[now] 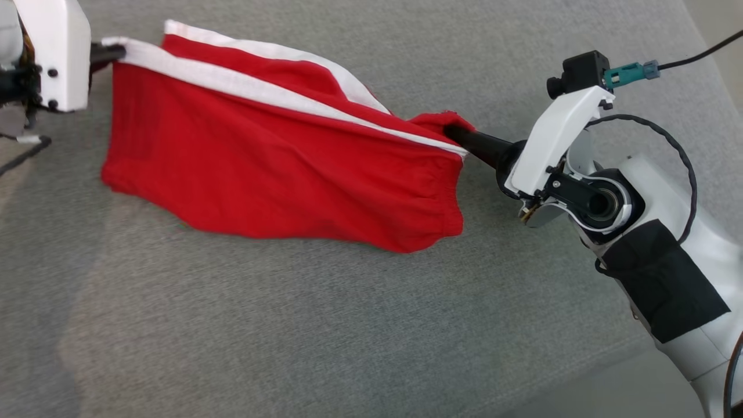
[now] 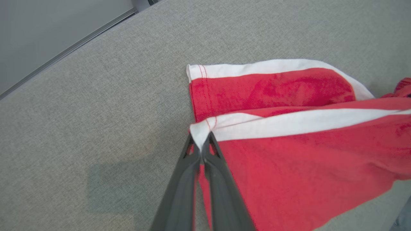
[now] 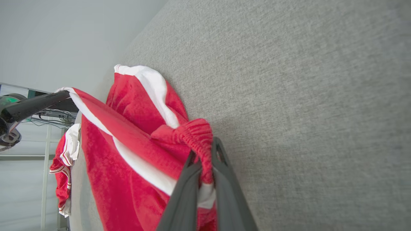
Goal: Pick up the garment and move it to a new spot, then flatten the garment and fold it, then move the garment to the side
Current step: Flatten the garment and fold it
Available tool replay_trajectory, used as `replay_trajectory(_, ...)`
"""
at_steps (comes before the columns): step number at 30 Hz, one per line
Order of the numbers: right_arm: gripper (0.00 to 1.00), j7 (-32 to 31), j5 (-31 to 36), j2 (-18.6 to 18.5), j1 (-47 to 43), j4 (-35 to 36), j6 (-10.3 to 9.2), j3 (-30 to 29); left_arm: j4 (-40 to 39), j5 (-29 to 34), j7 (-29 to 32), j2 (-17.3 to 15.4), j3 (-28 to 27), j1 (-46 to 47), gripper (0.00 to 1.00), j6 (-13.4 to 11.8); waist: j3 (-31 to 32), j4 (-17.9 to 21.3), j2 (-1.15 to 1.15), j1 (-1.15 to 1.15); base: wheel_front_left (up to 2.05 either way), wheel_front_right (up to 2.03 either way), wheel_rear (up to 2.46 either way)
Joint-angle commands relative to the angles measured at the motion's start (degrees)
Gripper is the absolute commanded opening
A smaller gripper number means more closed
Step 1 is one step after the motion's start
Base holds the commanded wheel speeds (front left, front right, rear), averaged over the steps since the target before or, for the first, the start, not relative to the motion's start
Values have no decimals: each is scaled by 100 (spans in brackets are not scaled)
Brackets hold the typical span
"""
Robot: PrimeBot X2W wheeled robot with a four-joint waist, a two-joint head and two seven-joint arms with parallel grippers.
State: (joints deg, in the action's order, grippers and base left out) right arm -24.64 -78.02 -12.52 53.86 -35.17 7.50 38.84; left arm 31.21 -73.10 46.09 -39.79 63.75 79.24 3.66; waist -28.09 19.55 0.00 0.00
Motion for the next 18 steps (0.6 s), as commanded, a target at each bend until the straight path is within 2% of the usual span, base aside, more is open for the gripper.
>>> replay_trajectory(1, 0, -9, 29, 6, 67, -19, 0, -43, 97, 67, -38, -19, -20, 118, 0, 30, -153, 161, 0, 0, 0, 0, 0)
replay_trajectory(9, 2, -48, 19, 176, 10, 104, 1, -235, 693, 259, -383, 264, 14, 379, 0, 235, -282, 290, 0, 0, 0, 0, 0)
replay_trajectory(11, 27, -67, 36, 201, -13, 139, 0, -267, 849, 348, -550, 317, 37, 392, 0, 273, -301, 296, 0, 0, 0, 0, 0)
replay_trajectory(12, 43, -73, 32, 213, -26, 171, 1, -288, 913, 422, -697, 345, 48, 410, 0, 283, -312, 294, 0, 0, 0, 0, 0)
replay_trajectory(13, 92, -65, 37, 228, -33, 222, 1, -301, 999, 486, -856, 374, 51, 420, 2, 297, -318, 289, 0, 0, 0, 0, 0)
replay_trajectory(14, 100, -77, 46, 228, -52, 235, 1, -312, 1071, 506, -955, 413, 72, 386, 50, 312, -316, 279, 0, 0, 0, 0, 0)
replay_trajectory(15, 100, -91, 64, 222, -69, 251, 1, -321, 1149, 484, -999, 466, 80, 317, 100, 317, -306, 265, 0, 0, 0, 0, 0)
replay_trajectory(18, 100, -110, 94, 182, -101, 280, 1, -375, 1309, 429, -1103, 574, 101, 226, 100, 359, -240, 214, 0, 0, 0, 0, 0)
